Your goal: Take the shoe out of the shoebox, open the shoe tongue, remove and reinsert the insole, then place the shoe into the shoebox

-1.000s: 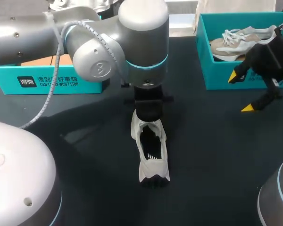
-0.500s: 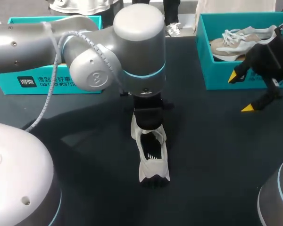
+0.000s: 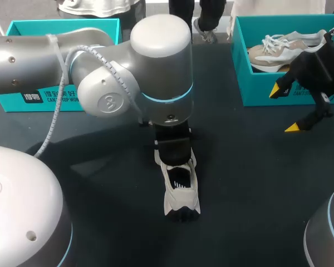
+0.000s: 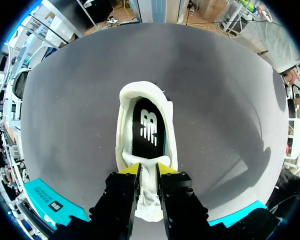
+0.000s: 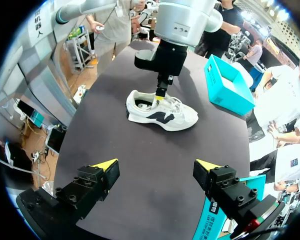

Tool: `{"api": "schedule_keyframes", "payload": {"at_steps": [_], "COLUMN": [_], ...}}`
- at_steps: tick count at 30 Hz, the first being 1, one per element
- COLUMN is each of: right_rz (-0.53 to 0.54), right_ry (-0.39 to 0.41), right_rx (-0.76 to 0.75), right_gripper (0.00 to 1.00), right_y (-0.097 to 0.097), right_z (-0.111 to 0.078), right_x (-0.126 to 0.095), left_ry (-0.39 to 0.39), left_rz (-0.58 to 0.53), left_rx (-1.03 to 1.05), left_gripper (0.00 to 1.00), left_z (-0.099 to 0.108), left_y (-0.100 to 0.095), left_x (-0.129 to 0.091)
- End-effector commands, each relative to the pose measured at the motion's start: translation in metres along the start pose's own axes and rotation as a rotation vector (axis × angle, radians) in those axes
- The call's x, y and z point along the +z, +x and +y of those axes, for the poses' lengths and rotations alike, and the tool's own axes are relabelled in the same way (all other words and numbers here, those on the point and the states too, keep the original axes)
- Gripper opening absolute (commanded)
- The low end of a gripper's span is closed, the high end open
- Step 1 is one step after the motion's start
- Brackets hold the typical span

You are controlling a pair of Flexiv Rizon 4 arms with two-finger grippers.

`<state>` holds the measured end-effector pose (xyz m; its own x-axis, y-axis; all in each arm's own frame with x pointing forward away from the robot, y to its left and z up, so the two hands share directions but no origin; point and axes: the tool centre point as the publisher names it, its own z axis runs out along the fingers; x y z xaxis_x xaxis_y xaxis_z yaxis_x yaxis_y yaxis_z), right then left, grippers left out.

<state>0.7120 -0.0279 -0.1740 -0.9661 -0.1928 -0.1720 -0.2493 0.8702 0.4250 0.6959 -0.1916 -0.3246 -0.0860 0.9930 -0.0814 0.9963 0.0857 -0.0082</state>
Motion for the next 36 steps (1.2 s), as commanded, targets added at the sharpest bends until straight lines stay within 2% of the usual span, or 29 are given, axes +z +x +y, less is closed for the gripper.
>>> {"api": "schedule_keyframes", "payload": {"at_steps": [1, 13, 17, 18, 19, 22, 23, 24, 36], "right_rz": [0.005, 0.005, 0.005, 0.005, 0.005, 0.005, 0.005, 0.005, 0.005], "right_ry": [0.003, 0.003, 0.003, 0.003, 0.003, 0.003, 0.003, 0.003, 0.003], "right_rx": [0.0, 0.0, 0.0, 0.0, 0.0, 0.0, 0.0, 0.0, 0.0], "right_gripper": [1.0, 1.0, 1.0, 1.0, 1.0, 1.0, 1.0, 1.0, 1.0], "right_y": [-0.002, -0.002, -0.002, -0.002, -0.002, -0.002, -0.002, -0.002, -0.002], "right_z": [0.0, 0.0, 0.0, 0.0, 0.0, 0.0, 0.0, 0.0, 0.0], "right_x": [0.001, 0.001, 0.001, 0.001, 0.001, 0.001, 0.001, 0.001, 0.001], "left_ry": [0.005, 0.011, 0.02, 0.053, 0.065, 0.113, 0.113, 0.113, 0.113], "left_rz": [0.003, -0.003, 0.015, -0.006, -0.001, -0.003, -0.003, -0.003, -0.003], "left_rx": [-0.009, -0.078, -0.251, -0.28, -0.385, -0.399, -0.399, -0.399, -0.399], "left_gripper": [0.22, 0.32, 0.33, 0.32, 0.46, 0.52, 0.84, 1.0, 1.0], "left_z": [-0.002, 0.003, 0.006, 0.007, 0.009, 0.006, 0.006, 0.006, 0.006], "left_y": [0.003, 0.004, 0.01, 0.012, 0.016, 0.022, 0.022, 0.022, 0.022], "left_x": [-0.001, -0.022, -0.031, -0.034, -0.037, -0.042, -0.042, -0.042, -0.042]}}
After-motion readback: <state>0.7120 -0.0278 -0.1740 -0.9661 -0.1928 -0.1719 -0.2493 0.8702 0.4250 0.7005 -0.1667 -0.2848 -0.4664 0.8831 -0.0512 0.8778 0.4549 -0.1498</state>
